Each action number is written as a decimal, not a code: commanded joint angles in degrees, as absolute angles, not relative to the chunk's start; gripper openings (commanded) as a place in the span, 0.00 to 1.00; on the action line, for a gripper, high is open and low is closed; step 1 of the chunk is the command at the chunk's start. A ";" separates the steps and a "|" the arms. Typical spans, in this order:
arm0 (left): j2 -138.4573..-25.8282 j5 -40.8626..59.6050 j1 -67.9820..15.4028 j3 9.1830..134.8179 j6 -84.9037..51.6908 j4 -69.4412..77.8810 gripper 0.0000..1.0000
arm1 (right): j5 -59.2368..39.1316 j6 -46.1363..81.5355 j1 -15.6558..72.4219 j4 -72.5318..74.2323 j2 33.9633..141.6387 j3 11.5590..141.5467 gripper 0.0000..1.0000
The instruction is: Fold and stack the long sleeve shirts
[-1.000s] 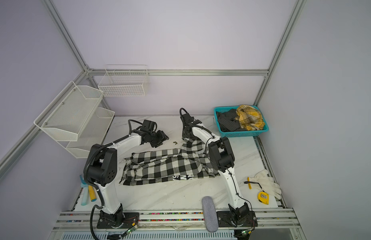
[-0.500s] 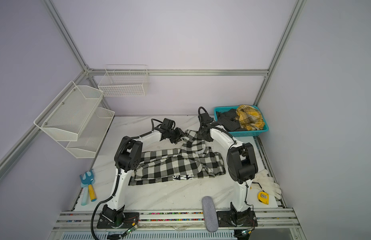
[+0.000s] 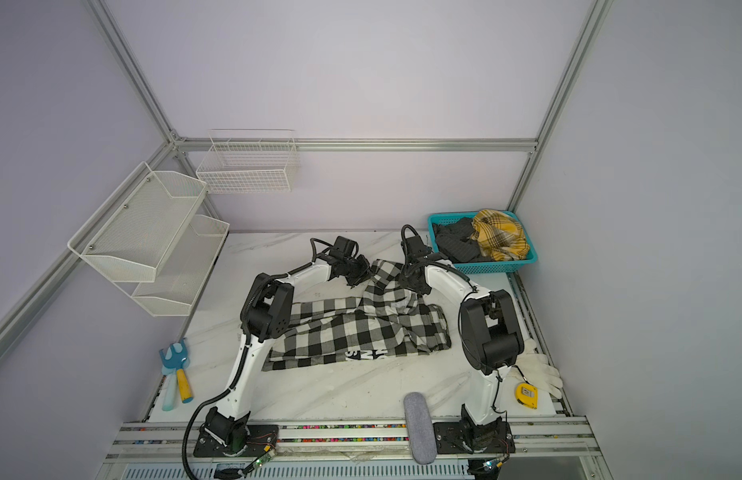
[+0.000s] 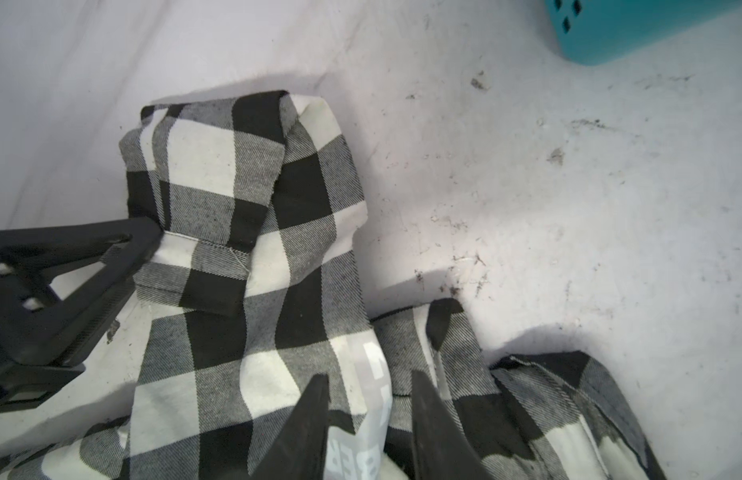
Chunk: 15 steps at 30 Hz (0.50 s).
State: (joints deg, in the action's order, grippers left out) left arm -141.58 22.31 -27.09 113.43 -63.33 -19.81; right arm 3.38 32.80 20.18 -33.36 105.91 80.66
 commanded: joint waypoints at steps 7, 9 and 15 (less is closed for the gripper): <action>-135.06 20.34 -28.13 121.46 -61.00 -22.23 0.00 | 3.43 33.28 16.93 -31.40 100.90 78.82 0.35; -132.23 20.33 -28.13 120.24 -59.48 -22.52 0.00 | 3.12 33.22 16.54 -30.99 100.47 78.22 0.35; -125.61 20.30 -27.99 114.54 -55.75 -24.28 0.00 | 1.34 32.66 16.08 -30.03 99.78 77.09 0.35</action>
State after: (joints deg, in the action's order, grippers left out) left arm -132.11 20.53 -28.05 116.33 -59.22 -24.84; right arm 2.68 32.73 16.23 -30.87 101.69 77.84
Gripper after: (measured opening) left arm 0.049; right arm 0.351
